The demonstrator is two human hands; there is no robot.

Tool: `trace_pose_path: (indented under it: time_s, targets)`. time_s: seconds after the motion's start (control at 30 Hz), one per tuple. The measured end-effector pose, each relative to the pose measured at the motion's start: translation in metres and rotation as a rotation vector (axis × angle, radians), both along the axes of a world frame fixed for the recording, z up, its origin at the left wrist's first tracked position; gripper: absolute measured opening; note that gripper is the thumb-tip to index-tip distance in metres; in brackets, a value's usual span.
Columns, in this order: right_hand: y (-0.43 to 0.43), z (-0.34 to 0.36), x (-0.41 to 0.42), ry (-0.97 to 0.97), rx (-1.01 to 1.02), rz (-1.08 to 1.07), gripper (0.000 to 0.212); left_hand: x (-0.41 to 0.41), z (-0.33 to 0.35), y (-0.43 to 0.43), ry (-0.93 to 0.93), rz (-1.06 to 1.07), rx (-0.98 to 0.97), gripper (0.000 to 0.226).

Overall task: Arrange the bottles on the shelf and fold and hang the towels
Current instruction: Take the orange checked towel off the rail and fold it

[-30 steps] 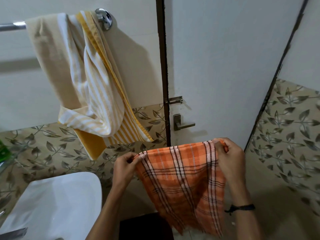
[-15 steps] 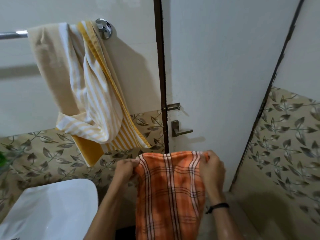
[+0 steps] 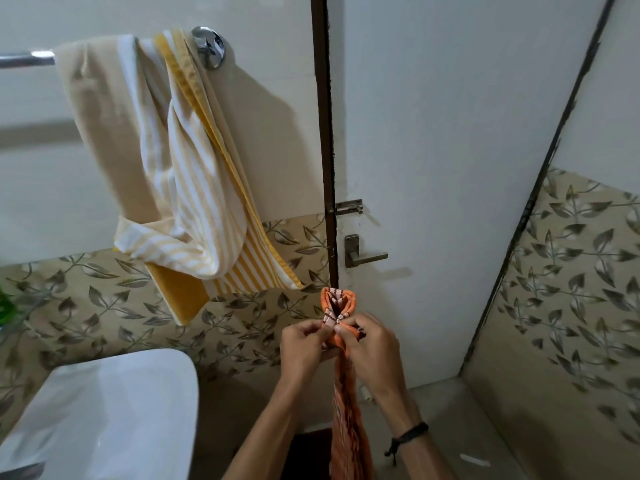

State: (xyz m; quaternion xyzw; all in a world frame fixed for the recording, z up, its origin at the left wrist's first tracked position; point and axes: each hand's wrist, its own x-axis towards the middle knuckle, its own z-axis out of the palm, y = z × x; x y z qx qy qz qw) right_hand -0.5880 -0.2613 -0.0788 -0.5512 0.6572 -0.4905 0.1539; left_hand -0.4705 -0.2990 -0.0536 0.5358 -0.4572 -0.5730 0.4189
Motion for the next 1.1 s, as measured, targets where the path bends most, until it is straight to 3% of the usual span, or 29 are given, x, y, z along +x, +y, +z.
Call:
trace_pose_path:
  time_s: [0.13,0.3,0.47,0.7,0.8,0.97,1.03,1.1]
  targets:
    - [0.000,-0.001,-0.001,0.065,-0.030,0.058,0.007,0.002,0.004,0.003,0.021,-0.005,0.017,0.028]
    - [-0.004,-0.005,0.000,0.100,0.068,0.236,0.038,0.009,0.010,0.001,0.044,0.036,0.009,0.021]
    - [-0.007,-0.005,0.002,0.036,-0.007,0.147,0.026,0.013,0.015,0.005,-0.001,-0.030,-0.028,0.017]
    - [-0.007,-0.008,0.005,-0.043,0.000,0.206,0.018,0.028,0.021,-0.004,-0.177,-0.200,-0.035,0.019]
    - [-0.007,-0.007,-0.002,-0.166,-0.004,0.235,0.016,0.038,0.021,-0.011,-0.266,-0.264,-0.081,0.021]
    - [-0.007,0.000,-0.017,-0.241,-0.014,0.231,0.022,0.057,0.029,-0.025,-0.380,0.000,-0.292,0.024]
    - [-0.007,0.001,-0.019,-0.237,-0.023,0.235,0.025,0.061,0.032,-0.035,-0.476,-0.076,-0.351,0.006]
    - [-0.007,0.003,-0.019,-0.232,-0.031,0.241,0.028,0.059,0.031,-0.043,-0.546,-0.248,-0.299,0.015]
